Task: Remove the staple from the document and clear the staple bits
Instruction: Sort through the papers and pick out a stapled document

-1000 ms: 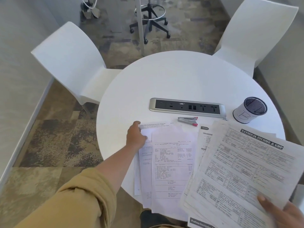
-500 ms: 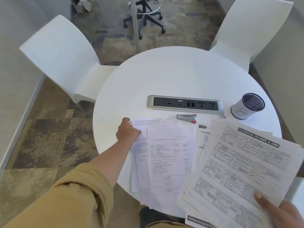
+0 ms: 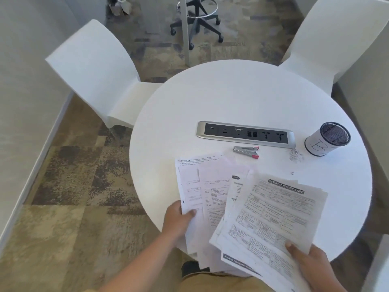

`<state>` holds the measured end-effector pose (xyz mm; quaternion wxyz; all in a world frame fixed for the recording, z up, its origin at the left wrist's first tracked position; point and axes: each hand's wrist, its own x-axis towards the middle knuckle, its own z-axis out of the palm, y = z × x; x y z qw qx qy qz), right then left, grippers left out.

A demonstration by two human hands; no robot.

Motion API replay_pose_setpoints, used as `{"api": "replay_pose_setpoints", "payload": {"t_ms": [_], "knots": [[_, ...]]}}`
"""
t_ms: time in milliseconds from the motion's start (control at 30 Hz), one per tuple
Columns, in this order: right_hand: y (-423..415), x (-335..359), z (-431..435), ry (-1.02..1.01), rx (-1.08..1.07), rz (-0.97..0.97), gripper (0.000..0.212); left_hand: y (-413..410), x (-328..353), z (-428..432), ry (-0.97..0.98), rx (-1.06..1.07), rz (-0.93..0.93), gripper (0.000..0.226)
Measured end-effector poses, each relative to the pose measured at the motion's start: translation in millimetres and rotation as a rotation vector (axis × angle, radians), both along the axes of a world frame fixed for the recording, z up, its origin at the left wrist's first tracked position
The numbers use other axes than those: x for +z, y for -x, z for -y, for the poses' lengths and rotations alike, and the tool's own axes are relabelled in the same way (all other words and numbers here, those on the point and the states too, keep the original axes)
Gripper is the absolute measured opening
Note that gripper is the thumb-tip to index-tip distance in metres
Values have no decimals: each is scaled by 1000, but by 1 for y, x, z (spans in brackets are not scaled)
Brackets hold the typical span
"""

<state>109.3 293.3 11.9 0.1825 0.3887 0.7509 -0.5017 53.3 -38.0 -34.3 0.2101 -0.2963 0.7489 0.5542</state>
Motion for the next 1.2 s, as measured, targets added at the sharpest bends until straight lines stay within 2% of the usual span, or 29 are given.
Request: {"api": "replay_pose_setpoints", "payload": {"t_ms": [167,400,600,767,933,1200], "knots": [[5,-14,6,-77,60,22,6,-5,13,-2,85,-6,-87,13],[10,-29,-5,-56,57,111,14,-1,49,20,149,-17,-281,19],[5,-24,-18,-92,-10,58,11,-3,47,-5,116,-112,-208,22],[-6,-17,-41,-60,-44,22,23,-7,40,-19,113,12,-204,22],[-11,-9,-47,-33,-99,-9,27,-8,47,8,198,98,-258,22],[1,9,-36,34,-135,-134,22,-8,103,56,295,302,-433,14]]}}
